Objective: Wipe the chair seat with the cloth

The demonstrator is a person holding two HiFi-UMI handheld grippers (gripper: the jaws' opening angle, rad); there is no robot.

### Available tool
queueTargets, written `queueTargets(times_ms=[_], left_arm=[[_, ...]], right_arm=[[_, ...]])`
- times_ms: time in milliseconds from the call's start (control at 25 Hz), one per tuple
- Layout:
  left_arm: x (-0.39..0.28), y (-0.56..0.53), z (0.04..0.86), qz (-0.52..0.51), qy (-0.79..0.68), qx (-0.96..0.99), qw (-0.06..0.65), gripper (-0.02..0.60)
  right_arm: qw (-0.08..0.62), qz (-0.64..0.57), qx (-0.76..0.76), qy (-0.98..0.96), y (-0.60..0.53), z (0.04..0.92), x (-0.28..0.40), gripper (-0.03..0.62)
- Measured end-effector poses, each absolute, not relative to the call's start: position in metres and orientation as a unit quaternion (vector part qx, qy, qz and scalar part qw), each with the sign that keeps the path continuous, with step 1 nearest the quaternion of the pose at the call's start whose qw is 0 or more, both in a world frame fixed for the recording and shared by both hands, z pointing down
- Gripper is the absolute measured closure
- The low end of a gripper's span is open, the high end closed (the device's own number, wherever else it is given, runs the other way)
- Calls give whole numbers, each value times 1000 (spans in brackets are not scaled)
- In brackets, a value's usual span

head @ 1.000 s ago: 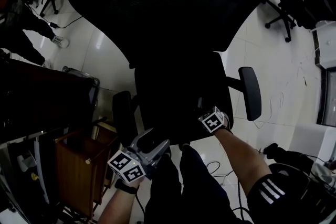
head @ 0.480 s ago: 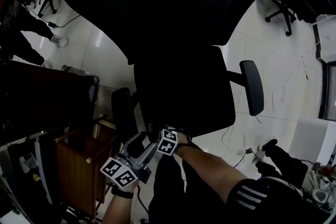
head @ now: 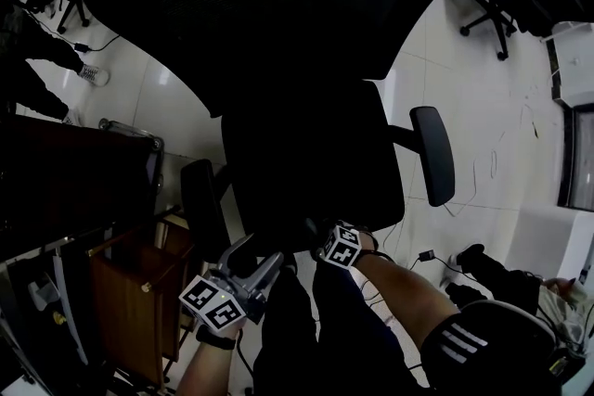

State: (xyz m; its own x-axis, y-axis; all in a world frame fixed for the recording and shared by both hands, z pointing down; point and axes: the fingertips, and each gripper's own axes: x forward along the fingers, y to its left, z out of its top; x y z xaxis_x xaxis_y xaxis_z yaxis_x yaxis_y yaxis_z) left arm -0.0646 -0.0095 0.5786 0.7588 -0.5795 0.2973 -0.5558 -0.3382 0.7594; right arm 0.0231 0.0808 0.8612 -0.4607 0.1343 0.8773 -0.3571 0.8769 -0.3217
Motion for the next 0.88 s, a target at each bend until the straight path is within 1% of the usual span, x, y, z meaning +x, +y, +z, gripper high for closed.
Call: queueTargets(times_ms=[240,360,480,680,880], left_arm=[[-35,-21,572,-10,-329,825,459,296],[-24,-27,567,-8,-322,829,457,296],[-20,-33,562,-7,-321,831,454,296],[-14,-40,553,-9,-323,833,449,296],[-13,-42,539,-10,-331,832,445,296]], right_arm=[[541,247,135,-793,51,858,170,566],[555,242,159,-780,39,850,218,566],[555,249,175,-774,33,845,233,566],[560,259,193,-763,32,840,231,566],[506,284,221,-784,29,812,207,566]])
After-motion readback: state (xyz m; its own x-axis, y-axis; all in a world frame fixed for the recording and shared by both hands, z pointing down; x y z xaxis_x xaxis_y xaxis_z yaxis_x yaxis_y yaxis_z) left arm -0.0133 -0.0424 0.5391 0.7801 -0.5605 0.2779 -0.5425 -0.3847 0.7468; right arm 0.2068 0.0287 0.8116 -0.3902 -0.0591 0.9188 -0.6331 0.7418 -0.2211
